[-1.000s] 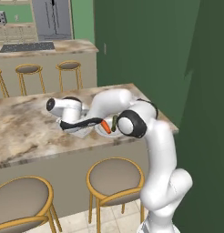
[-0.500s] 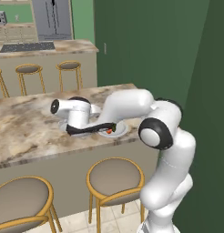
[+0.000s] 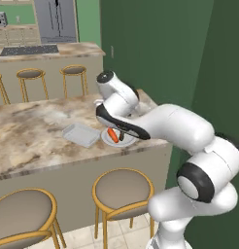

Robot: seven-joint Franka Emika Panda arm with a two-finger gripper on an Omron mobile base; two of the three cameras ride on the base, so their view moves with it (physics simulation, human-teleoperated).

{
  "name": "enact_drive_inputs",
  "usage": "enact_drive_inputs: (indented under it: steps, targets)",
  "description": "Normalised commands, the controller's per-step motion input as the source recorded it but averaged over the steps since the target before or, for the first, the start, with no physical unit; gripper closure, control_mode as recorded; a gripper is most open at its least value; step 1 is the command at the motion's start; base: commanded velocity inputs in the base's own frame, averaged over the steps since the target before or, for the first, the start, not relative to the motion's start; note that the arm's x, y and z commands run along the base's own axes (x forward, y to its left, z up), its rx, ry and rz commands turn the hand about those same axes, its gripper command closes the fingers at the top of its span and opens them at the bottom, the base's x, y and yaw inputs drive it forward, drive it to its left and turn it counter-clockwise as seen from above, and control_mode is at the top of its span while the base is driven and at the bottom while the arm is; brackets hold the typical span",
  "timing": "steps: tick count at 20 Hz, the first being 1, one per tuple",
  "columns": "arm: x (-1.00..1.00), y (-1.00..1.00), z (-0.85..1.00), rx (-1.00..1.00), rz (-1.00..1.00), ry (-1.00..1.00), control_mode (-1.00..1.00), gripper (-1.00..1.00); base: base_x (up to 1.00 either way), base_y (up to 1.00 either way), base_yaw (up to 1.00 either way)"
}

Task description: Retrieve the tupperware and aluminum foil from the cabinet and place them on the dining counter near the plate with carrot and squash to prepare for storing leftovers.

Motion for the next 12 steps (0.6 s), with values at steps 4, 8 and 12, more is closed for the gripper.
enact_drive_inputs:
  steps: [4, 8, 12]
  targets:
    - [-1.0, -0.5, 0.18, 0.06, 0.3, 0.0, -1.0, -1.0, 0.0, 0.0, 0.0]
    - [-0.92, -0.26, 0.07, 0.0, 0.27, 0.05, -1.0, -1.0, 0.0, 0.0, 0.0]
    - [-0.52, -0.18, 0.19, 0.0, 0.12, 0.03, -1.0, -1.0, 0.0, 0.0, 0.0]
